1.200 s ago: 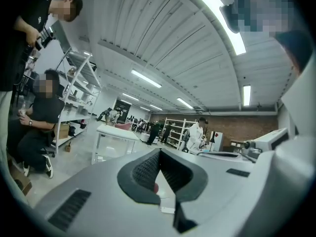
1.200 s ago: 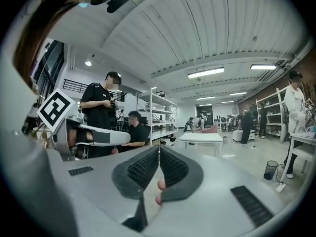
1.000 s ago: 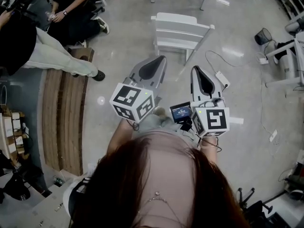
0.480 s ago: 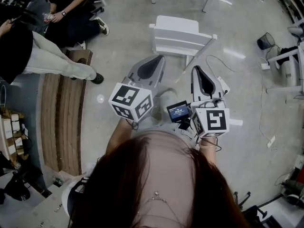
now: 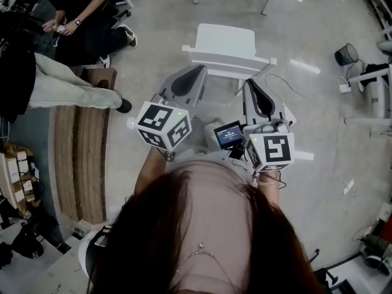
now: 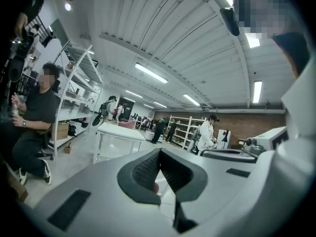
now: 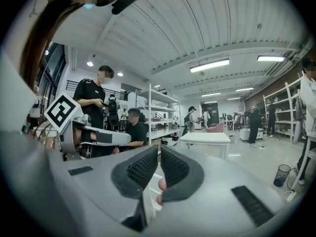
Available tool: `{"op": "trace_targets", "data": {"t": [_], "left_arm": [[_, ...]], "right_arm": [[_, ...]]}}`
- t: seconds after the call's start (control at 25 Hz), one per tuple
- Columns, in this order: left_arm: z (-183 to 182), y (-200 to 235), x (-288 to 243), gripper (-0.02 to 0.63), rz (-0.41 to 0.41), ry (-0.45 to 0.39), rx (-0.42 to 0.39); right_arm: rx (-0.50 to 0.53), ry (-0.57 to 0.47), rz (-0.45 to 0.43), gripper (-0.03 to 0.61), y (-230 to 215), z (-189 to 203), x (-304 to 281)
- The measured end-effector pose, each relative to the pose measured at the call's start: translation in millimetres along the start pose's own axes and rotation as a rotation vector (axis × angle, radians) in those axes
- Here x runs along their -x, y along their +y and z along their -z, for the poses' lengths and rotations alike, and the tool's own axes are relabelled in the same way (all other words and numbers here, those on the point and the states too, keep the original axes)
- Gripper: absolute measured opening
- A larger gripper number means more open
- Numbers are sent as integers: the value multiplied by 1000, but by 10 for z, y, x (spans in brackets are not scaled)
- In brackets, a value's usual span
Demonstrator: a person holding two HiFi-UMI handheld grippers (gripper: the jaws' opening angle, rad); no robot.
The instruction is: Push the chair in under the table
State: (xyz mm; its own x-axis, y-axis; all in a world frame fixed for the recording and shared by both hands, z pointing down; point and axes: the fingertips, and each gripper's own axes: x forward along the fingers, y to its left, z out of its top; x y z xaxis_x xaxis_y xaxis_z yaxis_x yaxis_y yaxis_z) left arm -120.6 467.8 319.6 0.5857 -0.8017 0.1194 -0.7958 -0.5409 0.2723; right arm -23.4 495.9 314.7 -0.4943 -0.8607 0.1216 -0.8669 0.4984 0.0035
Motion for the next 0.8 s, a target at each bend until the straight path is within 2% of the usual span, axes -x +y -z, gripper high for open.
{"op": "trace_targets", "data": {"t": [0.44,0.6,0.8], "left_arm": [[56,263,-706,8,-42,25,-5],[82,298,-886,8,-53,20,-1],[208,389,-953,8,-58,64,-39]], "right_arm": [[22,25,-55,21,-585,71,-556],[37,46,-101,23,-694,150,-679],[70,80,-157,23,-693,259,-835]]}}
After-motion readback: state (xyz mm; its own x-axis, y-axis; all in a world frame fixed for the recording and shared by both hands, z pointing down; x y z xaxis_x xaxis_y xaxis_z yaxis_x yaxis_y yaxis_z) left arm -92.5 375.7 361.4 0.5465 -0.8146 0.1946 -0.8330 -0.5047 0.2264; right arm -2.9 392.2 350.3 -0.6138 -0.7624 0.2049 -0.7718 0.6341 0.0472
